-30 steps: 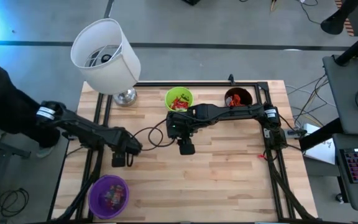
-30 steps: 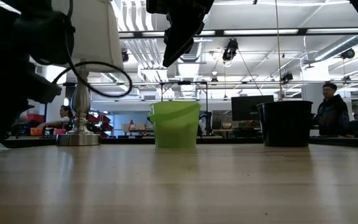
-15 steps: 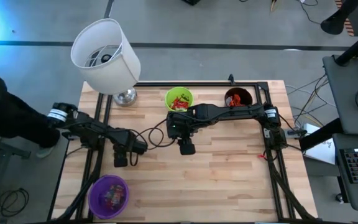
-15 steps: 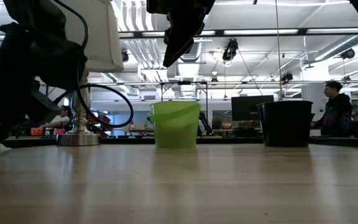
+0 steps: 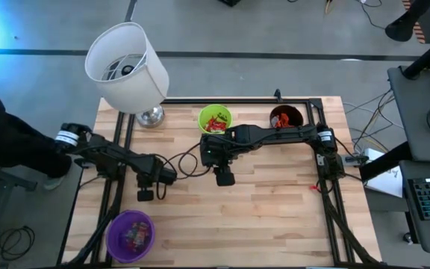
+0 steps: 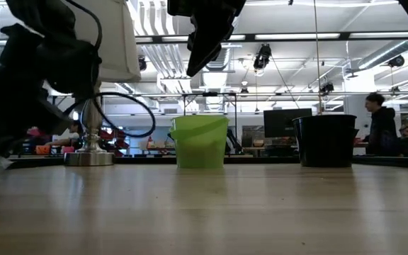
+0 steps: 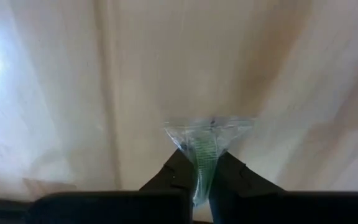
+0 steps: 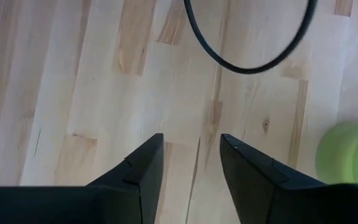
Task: Sort candy
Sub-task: Put the green gummy candy into the violet bucket
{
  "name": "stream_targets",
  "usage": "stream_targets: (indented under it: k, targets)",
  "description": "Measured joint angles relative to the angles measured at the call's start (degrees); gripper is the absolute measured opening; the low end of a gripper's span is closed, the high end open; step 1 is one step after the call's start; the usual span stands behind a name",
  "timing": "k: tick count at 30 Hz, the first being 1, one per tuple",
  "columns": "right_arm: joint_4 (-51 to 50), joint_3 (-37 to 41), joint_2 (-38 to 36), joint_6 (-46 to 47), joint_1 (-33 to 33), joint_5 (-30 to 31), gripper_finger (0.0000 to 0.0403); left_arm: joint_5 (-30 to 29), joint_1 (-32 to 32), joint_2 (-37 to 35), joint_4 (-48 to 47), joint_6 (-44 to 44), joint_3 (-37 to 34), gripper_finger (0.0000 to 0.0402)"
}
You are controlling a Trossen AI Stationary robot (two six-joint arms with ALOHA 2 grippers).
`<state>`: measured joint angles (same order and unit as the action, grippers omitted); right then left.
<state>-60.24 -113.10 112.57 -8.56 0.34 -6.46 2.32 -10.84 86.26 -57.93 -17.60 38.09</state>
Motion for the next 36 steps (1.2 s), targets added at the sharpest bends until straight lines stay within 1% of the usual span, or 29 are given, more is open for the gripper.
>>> stream_targets:
  k: [5, 12, 17, 22, 25, 27, 31, 36]
  targets:
    - [-0.6, 0.0, 0.0, 0.0, 0.0, 0.0, 0.0142, 4.1, 0.0, -2.5, -2.2, -0.2, 3.8, 0.0002]
    - [-4.2, 0.0, 0.0, 2.3, 0.0, 0.0, 0.0137, 4.5, -0.1, -10.4, -4.8, -5.8, 13.3, 0.0000]
    - [-6.9, 0.0, 0.0, 4.3, 0.0, 0.0, 0.0138, 4.6, -0.4, -15.5, -9.3, -10.1, 21.3, 0.0000]
    - [-7.2, 0.0, 0.0, 8.4, 0.0, 0.0, 0.0133, 4.7, -1.5, -18.1, -17.0, -12.2, 28.9, 0.0000]
    - [-7.2, 0.0, 0.0, 10.6, 0.0, 0.0, 0.0132, 4.7, -2.7, -18.9, -19.6, -13.8, 32.2, 0.0000]
    - [-7.2, 0.0, 0.0, 12.0, 0.0, 0.0, 0.0134, 4.8, -3.9, -19.0, -19.8, -15.0, 34.2, 0.0000]
    - [-7.2, 0.0, 0.0, 14.3, 0.0, 0.0, 0.0132, 7.2, -7.8, -19.0, -20.2, -18.7, 37.2, 0.0000]
    - [-7.2, 0.0, 0.0, 17.7, 0.0, 0.0, 0.0128, 8.8, -16.9, -19.3, -20.3, -27.6, 38.0, 0.0000]
